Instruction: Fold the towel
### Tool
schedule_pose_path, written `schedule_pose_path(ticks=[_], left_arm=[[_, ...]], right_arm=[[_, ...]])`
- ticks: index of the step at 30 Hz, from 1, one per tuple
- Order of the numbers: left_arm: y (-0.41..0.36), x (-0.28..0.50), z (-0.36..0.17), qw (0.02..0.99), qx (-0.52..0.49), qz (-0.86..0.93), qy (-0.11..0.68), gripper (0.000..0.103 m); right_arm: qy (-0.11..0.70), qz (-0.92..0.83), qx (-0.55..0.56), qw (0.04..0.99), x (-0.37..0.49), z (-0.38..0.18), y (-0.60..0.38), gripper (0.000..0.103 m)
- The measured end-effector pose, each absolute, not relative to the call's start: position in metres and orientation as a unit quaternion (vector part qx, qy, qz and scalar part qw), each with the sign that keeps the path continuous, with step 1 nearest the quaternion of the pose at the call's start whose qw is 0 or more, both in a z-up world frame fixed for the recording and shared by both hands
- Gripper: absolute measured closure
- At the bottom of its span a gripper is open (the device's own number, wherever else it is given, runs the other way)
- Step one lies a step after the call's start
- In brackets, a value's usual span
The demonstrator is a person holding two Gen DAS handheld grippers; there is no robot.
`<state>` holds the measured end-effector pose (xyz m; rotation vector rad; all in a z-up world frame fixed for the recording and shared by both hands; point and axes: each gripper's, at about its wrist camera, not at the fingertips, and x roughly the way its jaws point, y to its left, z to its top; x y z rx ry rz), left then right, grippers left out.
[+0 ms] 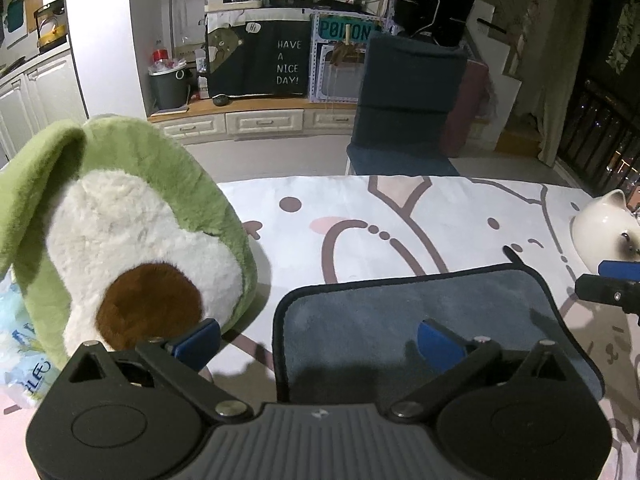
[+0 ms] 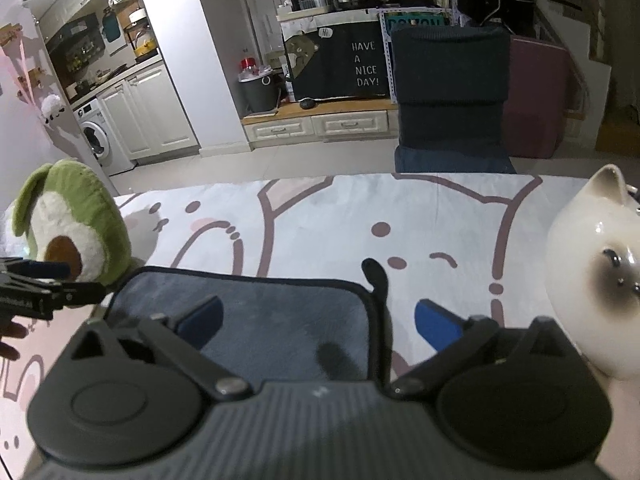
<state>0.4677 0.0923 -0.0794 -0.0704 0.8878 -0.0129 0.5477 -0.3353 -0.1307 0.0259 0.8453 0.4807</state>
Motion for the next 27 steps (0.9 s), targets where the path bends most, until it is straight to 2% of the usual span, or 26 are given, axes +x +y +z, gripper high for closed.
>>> schedule_pose_path(ticks=[27], left_arm=[[0.067,0.4,-0.022,0.915,-0.035,-0.002,0.402,0.0]], right_arm=[[0.398,0.216,0.025,0.891,0.476,-0.081,-0.346,0.0]])
